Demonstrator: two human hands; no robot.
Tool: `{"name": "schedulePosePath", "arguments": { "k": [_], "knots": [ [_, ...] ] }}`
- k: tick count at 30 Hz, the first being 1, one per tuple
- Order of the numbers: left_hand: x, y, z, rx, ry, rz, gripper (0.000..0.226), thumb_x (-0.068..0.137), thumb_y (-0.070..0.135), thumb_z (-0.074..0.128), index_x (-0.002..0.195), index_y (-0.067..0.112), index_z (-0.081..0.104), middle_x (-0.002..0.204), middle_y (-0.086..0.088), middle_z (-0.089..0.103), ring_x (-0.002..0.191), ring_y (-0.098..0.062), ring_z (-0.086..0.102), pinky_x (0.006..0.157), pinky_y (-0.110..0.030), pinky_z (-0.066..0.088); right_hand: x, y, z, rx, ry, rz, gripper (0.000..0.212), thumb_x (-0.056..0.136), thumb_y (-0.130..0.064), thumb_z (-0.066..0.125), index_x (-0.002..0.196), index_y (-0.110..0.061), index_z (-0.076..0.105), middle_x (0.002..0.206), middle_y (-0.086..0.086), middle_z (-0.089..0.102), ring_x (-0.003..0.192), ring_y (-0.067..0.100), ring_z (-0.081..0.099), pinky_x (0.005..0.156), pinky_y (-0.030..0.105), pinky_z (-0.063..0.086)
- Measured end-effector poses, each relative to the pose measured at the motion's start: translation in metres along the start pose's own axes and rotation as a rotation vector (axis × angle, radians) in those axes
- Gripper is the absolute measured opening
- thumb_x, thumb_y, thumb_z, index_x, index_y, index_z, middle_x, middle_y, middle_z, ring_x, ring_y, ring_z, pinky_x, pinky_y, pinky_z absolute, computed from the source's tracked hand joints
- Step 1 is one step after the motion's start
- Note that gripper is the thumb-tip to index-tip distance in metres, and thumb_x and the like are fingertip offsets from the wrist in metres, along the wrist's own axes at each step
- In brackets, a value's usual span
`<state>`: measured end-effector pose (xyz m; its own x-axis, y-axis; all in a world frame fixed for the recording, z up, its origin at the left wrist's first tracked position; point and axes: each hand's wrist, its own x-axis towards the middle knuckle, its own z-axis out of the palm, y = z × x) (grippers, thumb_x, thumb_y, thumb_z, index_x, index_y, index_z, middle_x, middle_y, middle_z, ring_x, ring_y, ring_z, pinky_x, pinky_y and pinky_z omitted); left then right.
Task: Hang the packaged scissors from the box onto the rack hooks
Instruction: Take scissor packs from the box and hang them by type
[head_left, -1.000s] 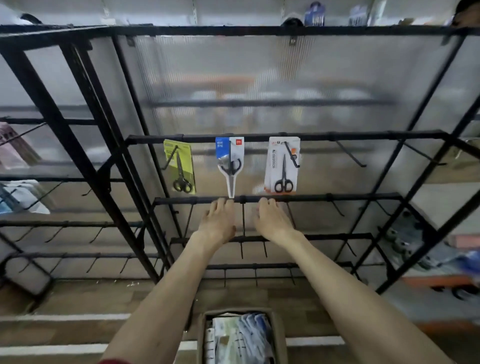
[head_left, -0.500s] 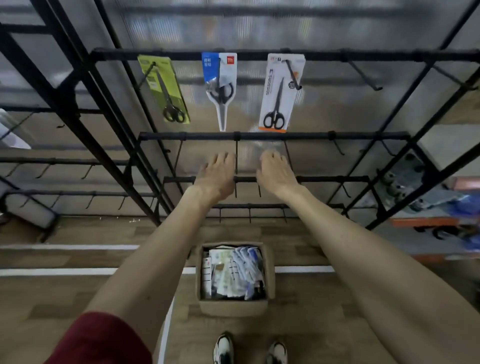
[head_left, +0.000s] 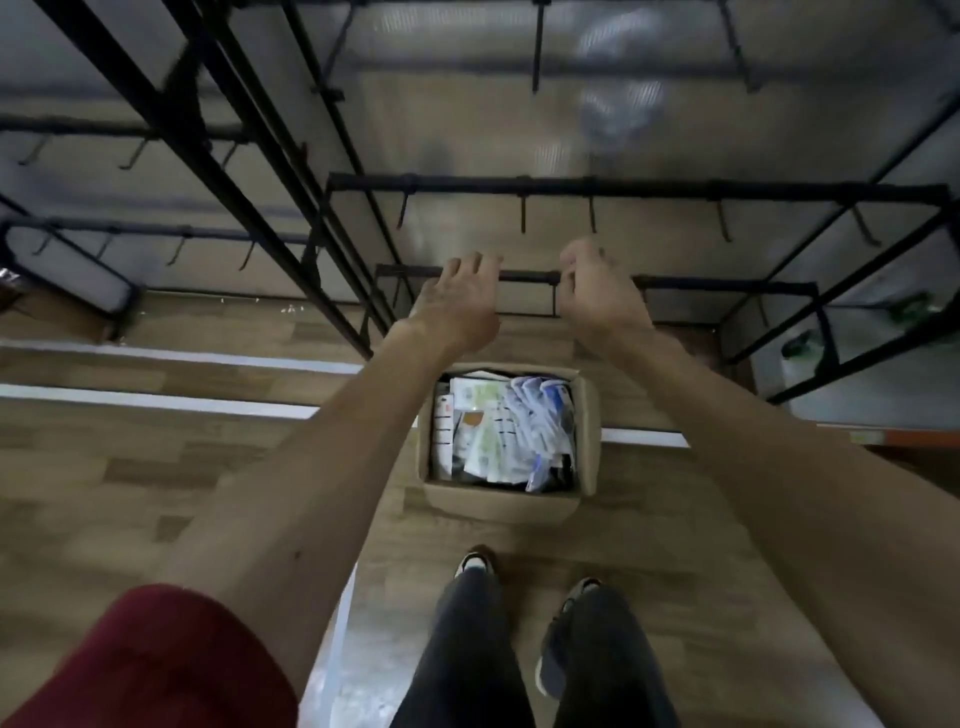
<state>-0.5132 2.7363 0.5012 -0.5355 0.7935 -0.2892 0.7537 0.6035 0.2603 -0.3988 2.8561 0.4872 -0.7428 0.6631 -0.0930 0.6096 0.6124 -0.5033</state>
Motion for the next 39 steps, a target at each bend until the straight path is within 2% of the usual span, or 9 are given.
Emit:
{"name": "schedulePosePath", "arguments": {
  "k": [7,11,14,19,25,31,33,36,39],
  "knots": [
    [0.049,-0.065,0.212,-0.016,-0.086,-0.077,0.055,0.091,0.017,0.063,0.138,0.008,0.037,0.142,-0.012,0.038,0.137,-0.033,0.035,0.106,-0.052,0.040,0.003,0.118,0.200,0.023,-0.140,0.071,0.031,0.091,-0.018,0.043,0.122,-0.014,0.048,0.114,0.014,0.060,0.106,0.033,0.054,0.087,0.046,0.048],
    [0.084,-0.098,0.327,0.028,-0.158,-0.119,0.063,0.094,0.024,0.066,0.146,0.011,0.032,0.147,-0.011,0.033,0.141,-0.032,0.031,0.112,-0.052,0.032,0.012,0.186,0.308,-0.004,-0.176,0.117,0.029,0.085,-0.029,0.039,0.110,-0.018,0.047,0.106,0.010,0.065,0.103,0.034,0.058,0.091,0.045,0.047],
    [0.116,-0.118,0.398,0.015,-0.167,-0.131,0.067,0.094,0.027,0.066,0.149,0.011,0.030,0.150,-0.012,0.029,0.141,-0.033,0.030,0.112,-0.053,0.036,0.026,0.229,0.372,0.028,-0.188,0.108,0.031,0.095,-0.022,0.049,0.122,-0.007,0.050,0.122,0.018,0.061,0.116,0.038,0.054,0.093,0.043,0.045],
    [0.163,-0.130,0.486,-0.059,-0.158,-0.205,0.069,0.097,0.034,0.064,0.149,0.009,0.026,0.148,-0.019,0.032,0.140,-0.040,0.034,0.108,-0.054,0.037,0.058,0.277,0.452,-0.073,-0.192,0.178,0.051,0.095,-0.032,0.055,0.137,-0.005,0.042,0.140,0.019,0.048,0.129,0.038,0.044,0.101,0.044,0.039],
    [0.184,-0.126,0.541,-0.183,-0.232,-0.378,0.095,0.096,0.060,0.054,0.156,0.006,0.003,0.157,-0.016,0.012,0.142,-0.040,0.031,0.111,-0.046,0.036,0.057,0.309,0.504,-0.055,-0.202,0.211,0.055,0.097,-0.041,0.050,0.142,-0.011,0.037,0.150,0.011,0.032,0.142,0.032,0.021,0.107,0.051,0.035],
    [0.183,-0.120,0.542,-0.340,-0.141,-0.577,0.115,0.076,0.058,0.081,0.148,0.003,0.009,0.147,-0.020,0.017,0.135,-0.044,0.037,0.095,-0.044,0.045,0.054,0.304,0.502,-0.097,-0.228,0.261,0.064,0.097,-0.055,0.041,0.143,-0.010,0.037,0.149,0.010,0.039,0.138,0.035,0.026,0.106,0.050,0.034],
    [0.190,-0.123,0.545,-0.374,-0.124,-0.677,0.118,0.075,0.057,0.082,0.147,-0.001,0.010,0.144,-0.023,0.023,0.133,-0.040,0.040,0.098,-0.042,0.047,0.056,0.302,0.507,-0.149,-0.241,0.244,0.069,0.097,-0.061,0.038,0.143,-0.009,0.038,0.146,0.011,0.044,0.136,0.036,0.028,0.106,0.048,0.032],
    [0.196,-0.121,0.552,-0.286,-0.113,-0.647,0.095,0.082,0.061,0.073,0.140,0.000,0.031,0.137,-0.018,0.040,0.126,-0.033,0.043,0.086,-0.037,0.042,0.061,0.293,0.512,-0.157,-0.268,0.285,0.068,0.098,-0.062,0.037,0.140,-0.009,0.036,0.142,0.016,0.047,0.135,0.036,0.027,0.103,0.046,0.033],
    [0.193,-0.132,0.544,-0.403,-0.217,-0.477,0.063,0.079,0.046,0.077,0.126,0.009,0.059,0.125,-0.010,0.062,0.114,-0.026,0.058,0.088,-0.036,0.052,0.060,0.288,0.512,-0.109,-0.327,0.400,0.082,0.093,-0.066,0.044,0.146,-0.007,0.024,0.149,0.021,0.037,0.138,0.041,0.029,0.105,0.049,0.034]
  ]
}}
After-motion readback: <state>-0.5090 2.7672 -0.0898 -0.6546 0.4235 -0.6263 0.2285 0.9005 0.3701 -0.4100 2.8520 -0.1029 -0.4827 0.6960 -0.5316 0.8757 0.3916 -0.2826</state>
